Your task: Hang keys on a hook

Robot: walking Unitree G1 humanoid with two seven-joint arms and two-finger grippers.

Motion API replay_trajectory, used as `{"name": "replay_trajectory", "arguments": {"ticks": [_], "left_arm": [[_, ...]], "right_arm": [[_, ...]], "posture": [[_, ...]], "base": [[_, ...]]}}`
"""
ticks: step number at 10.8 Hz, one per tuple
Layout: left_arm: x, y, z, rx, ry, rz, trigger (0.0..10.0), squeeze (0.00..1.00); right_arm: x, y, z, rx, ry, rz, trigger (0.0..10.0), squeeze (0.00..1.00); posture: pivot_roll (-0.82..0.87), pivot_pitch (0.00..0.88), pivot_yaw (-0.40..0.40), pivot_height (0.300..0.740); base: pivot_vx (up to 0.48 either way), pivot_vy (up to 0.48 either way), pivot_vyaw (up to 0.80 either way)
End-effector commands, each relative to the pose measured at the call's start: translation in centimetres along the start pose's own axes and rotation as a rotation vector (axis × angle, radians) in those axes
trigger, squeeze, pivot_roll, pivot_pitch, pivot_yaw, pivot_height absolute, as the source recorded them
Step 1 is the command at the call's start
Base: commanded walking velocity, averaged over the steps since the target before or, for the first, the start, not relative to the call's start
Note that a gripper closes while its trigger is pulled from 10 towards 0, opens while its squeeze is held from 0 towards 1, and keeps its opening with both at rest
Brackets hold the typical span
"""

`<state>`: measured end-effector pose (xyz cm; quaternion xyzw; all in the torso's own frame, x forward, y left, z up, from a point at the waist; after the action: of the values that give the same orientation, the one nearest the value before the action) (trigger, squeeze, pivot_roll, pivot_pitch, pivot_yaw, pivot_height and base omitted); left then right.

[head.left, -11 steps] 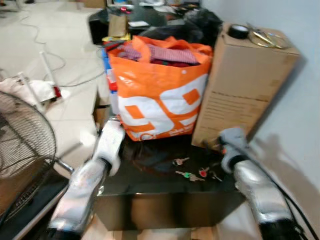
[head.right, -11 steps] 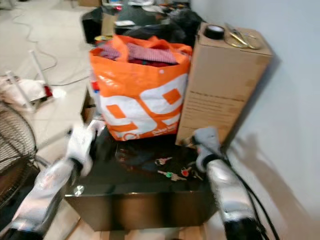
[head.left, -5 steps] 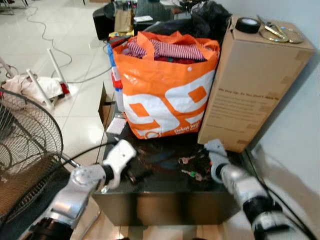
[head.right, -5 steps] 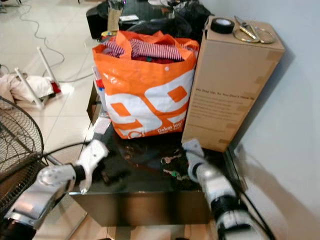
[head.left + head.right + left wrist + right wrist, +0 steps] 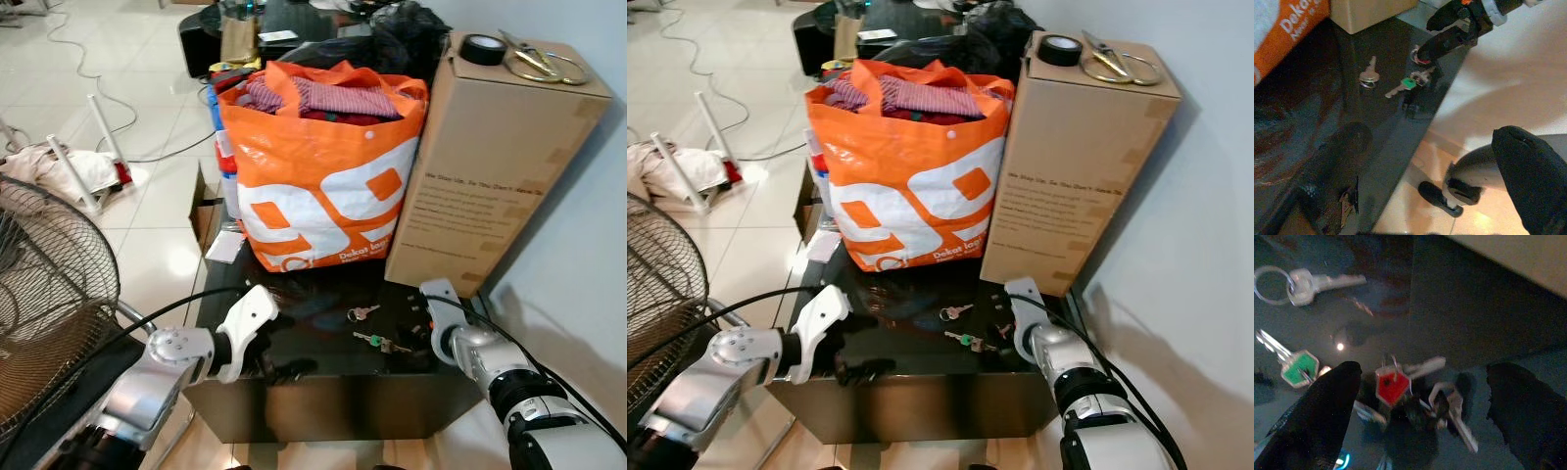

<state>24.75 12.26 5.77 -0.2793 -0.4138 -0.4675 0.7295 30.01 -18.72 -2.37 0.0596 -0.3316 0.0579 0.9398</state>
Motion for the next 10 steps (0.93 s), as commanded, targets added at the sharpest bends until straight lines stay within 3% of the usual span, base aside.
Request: {"name": "replay_trajectory", "arguments": {"ticks": [1,2,5,8,9,10], "left_arm": [[0.2,-0.2,0.1,-0.018,0.005,-0.01,10.0,0.16],[0.3,-0.1,0.2,-0.018,0.007,-0.011,10.0,0.16],[0.3,-0.1,0.6,-0.026,0.019,-0.017,10.0,0.16],[0.2,-0.3,0.9,-0.014,0.026,-0.007,10.0,0.18],[0.2,-0.4,1.1,-0.012,0.028,-0.006,10.0,0.18],[0.2,-0.4,1.3,-0.01,0.031,-0.005,10.0,0.17]], "right_arm": [[0.4,-0.3,0.1,-0.001,-0.014,-0.013,6.0,0.0],[0.5,-0.2,0.0,0.013,-0.036,-0.037,1.7,0.0],[0.6,0.1,-0.2,0.003,-0.06,-0.039,0.0,0.0],[0.6,0.4,-0.3,-0.003,-0.087,-0.041,0.0,0.0],[0.7,0.8,-0.4,0.011,-0.088,-0.032,1.5,0.0],[0.9,1.1,-0.5,0.017,-0.096,-0.028,8.9,0.0]], "posture": [[-0.05,0.0,-0.026,0.74],[-0.05,0.0,-0.027,0.74],[-0.03,0.0,-0.032,0.74],[0.0,0.0,-0.053,0.74],[0.0,0.0,-0.055,0.74],[0.01,0.0,-0.056,0.74]], "base": [[0.0,0.0,0.0],[0.0,0.0,0.0],[0.0,0.0,0.0],[0.0,0.0,0.0],[0.0,0.0,0.0],[0.0,0.0,0.0]]}}
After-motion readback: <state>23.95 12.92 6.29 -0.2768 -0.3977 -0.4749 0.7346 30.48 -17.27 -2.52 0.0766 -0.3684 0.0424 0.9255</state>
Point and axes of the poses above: a point about 5 cm out from each wrist's last joint towards the gripper, its own z axis pointing back from the gripper into the wrist, its own x axis along the axis of the wrist's last joint, y = z × x, the point moved 2 cm from there along -z, pointing out of the wrist towards the gripper, and after that the axes turned 7 degrees about -z, right-handed, at the moved point
